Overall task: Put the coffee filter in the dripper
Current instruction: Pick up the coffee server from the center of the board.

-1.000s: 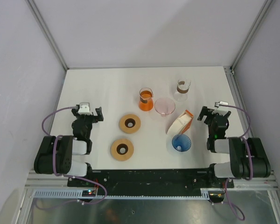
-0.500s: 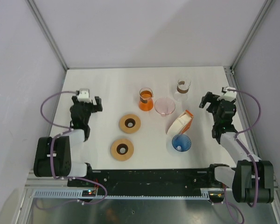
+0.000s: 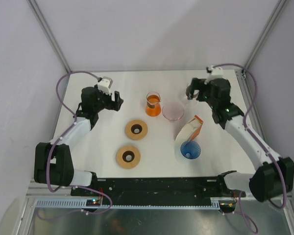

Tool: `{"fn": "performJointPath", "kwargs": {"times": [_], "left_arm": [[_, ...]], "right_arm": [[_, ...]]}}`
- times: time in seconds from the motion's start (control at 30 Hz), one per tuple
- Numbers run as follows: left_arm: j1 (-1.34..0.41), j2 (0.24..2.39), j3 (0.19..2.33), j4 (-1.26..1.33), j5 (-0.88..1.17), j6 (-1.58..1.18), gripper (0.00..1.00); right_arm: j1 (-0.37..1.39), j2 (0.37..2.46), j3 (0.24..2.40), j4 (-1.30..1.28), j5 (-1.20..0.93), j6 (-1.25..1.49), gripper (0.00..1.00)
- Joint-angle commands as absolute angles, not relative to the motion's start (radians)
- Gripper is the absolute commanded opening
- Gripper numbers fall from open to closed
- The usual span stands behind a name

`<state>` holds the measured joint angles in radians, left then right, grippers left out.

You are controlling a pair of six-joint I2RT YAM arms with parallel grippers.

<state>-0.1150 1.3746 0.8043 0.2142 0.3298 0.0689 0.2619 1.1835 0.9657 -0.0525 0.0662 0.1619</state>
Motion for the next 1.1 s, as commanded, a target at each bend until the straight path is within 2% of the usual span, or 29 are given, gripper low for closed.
{"fn": "performJointPath", "kwargs": {"times": [0.0,0.2,0.37,0.47,0.8,1.07], "left_arm": [[-0.112,1.348,0.921,0.042,0.342,0.052,0.86],[-0.112,1.325,0.924,-0.017,0.282,0.06,0.88],[-0.111,1.32,0.917,-0.04,0.26,0.065,0.88],[-0.111,1.318,0.916,-0.043,0.252,0.067,0.88],[-0.11,1.323,0.913,-0.043,0.232,0.075,0.89],[-0.11,1.323,0.914,-0.044,0.22,0.08,0.89]], "right_arm": [[0.382,1.361,1.213,-0.246,0.1,0.164,0.93],[0.474,1.6,1.456,-0.311,0.099,0.191,0.91],[0.505,1.834,1.722,-0.462,0.054,0.18,0.78],[0.536,1.949,1.851,-0.537,0.064,0.156,0.76],[0.57,2.063,1.897,-0.547,0.015,0.1,0.74],[0.58,2.124,1.919,-0.56,0.016,0.069,0.61]]}}
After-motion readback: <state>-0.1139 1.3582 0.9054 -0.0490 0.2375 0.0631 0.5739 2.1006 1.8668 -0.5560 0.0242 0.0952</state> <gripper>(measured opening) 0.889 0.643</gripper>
